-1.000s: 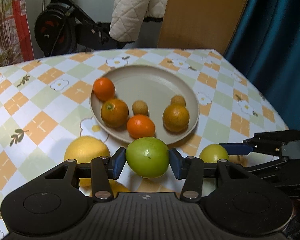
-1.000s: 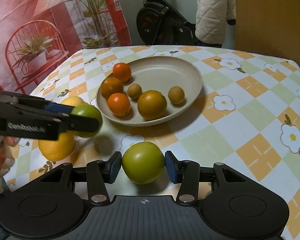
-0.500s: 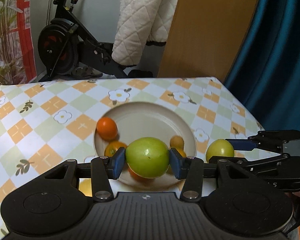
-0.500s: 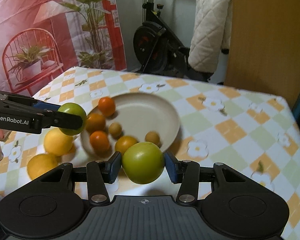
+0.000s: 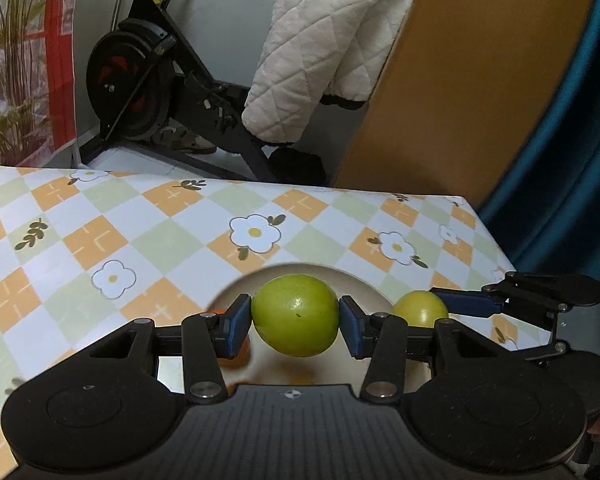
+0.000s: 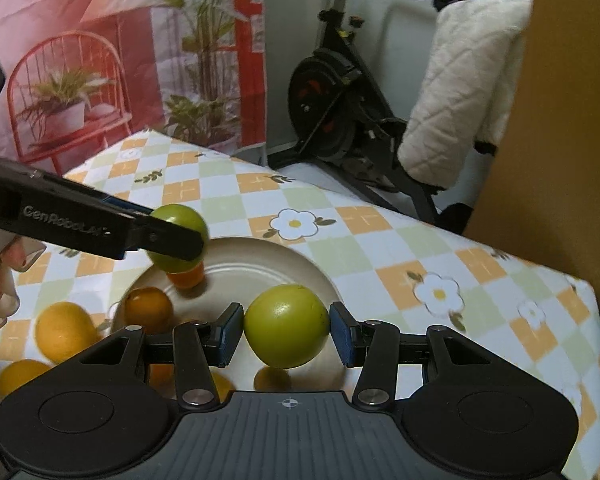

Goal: Organize fruits
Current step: 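Lift both green apples and carry them over the beige plate, then open both grippers to drop the green apples into the plate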

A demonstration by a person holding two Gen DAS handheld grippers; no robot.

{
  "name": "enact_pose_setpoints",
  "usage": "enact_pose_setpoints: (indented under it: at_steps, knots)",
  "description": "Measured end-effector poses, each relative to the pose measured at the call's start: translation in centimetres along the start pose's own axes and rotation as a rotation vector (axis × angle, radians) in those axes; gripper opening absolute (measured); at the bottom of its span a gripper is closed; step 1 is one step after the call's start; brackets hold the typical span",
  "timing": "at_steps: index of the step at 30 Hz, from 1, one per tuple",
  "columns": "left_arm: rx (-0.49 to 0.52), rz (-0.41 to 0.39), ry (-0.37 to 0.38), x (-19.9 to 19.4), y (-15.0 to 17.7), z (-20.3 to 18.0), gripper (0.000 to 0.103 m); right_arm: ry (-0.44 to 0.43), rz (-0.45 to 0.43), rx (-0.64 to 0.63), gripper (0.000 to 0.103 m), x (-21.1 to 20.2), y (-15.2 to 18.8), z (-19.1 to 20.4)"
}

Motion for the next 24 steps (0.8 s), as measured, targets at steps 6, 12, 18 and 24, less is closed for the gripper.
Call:
enact_pose_setpoints:
  at_steps: [6, 12, 18, 24]
  knots:
    - [0.019, 0.031, 0.005, 2.3, -0.8, 0.2, 0.050, -0.016, 0.022, -0.023, 0.044, 2.4, -0.8, 0.0]
    - [0.025, 0.068, 0.010, 4.1, -0.6, 0.6, 0.050, -0.017, 0.039, -0.024, 0.044, 4.0, -0.6, -0.3]
    - [0.016, 0.091, 0.012, 4.9, -0.1, 1.0, 0.050, -0.013, 0.035, -0.028, 0.044, 4.8, -0.6, -0.4]
    - [0.011, 0.104, 0.018, 5.4, 0.2, 1.1, 0.050, -0.016, 0.053, -0.044, 0.044, 5.7, -0.3, -0.1]
Point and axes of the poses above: each gripper's, at about its wrist camera, not at the fingertips, and x roughly the way its jaws point, z to its left, y to its underside, the point moved 5 cm from there along x, roughly the way its jaws point, and after that the axes turned 15 degrees about x, right-handed, at the moved point
